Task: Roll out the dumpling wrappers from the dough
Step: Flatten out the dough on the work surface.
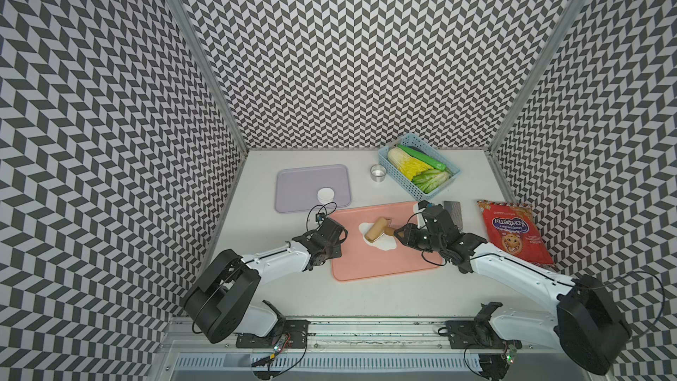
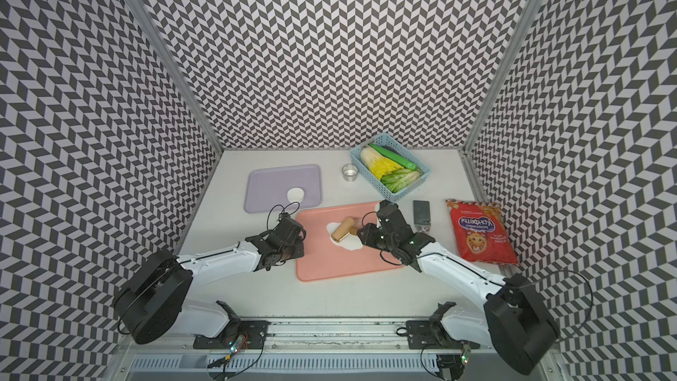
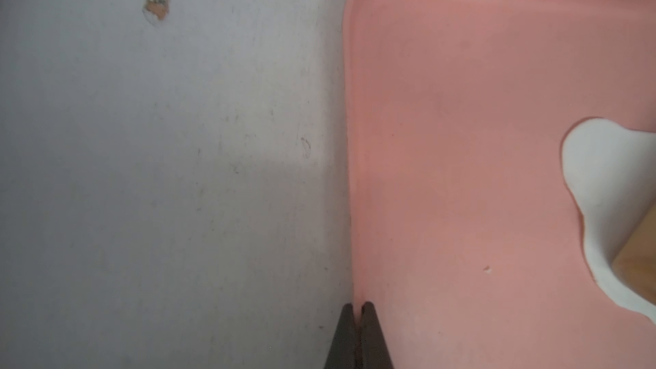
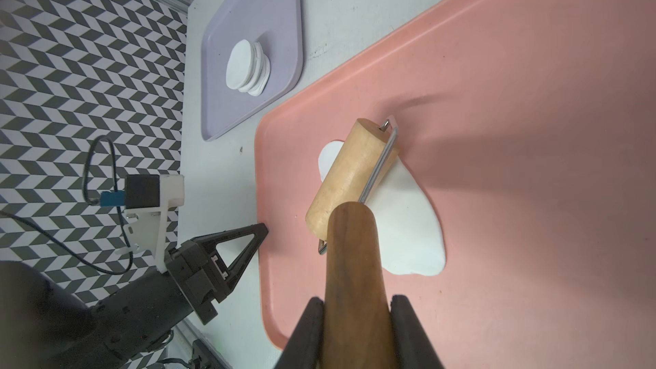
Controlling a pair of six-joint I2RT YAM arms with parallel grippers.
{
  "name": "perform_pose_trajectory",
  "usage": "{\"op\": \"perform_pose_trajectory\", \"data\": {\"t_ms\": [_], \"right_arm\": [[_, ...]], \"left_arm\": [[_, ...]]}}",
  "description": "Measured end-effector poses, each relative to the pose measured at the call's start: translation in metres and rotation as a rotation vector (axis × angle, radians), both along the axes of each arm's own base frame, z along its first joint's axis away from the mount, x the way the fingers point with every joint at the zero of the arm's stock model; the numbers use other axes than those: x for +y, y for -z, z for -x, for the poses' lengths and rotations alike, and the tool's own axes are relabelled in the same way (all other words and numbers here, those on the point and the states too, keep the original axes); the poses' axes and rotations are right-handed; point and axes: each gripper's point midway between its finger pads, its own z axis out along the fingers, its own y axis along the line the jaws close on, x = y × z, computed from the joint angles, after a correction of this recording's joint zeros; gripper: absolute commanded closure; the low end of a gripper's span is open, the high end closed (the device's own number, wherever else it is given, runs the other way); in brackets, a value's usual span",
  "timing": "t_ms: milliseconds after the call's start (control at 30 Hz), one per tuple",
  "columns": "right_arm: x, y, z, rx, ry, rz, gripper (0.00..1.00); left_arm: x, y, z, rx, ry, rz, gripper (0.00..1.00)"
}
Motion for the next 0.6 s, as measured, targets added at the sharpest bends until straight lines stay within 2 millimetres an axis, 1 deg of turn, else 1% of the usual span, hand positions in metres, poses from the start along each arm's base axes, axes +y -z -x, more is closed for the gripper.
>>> {"op": "perform_pose_trajectory", "data": {"t_ms": [133, 233, 333, 433, 500, 600], "right_arm": [[0.006, -0.001, -0.007, -0.015, 0.008, -0.028, 1.0], [0.005, -0.004, -0.005, -0.007, 0.022, -0.037, 1.0], [-0.011, -0.014, 0.009, 0.009, 0.056, -0.017, 1.0], [-0.035, -0.019, 0.03, 0.042, 0.108, 0.023, 1.0], [-0.046, -0.015, 0.042, 0.059, 0.137, 0.028, 1.0], [-0.046, -0.005, 0.049, 0.074, 0.155, 0.019, 1.0]], "left_arm": [[0.0, 0.0, 0.0, 0.0, 0.0, 0.0, 1.0], [0.0, 0.0, 0.0, 0.0, 0.0, 0.0, 1.0], [0.0, 0.0, 0.0, 0.0, 0.0, 0.0, 1.0], [0.0, 0.0, 0.0, 0.0, 0.0, 0.0, 1.0], [0.0, 0.0, 0.0, 0.0, 0.0, 0.001, 1.0], [0.0, 0.0, 0.0, 0.0, 0.0, 0.001, 1.0]]}}
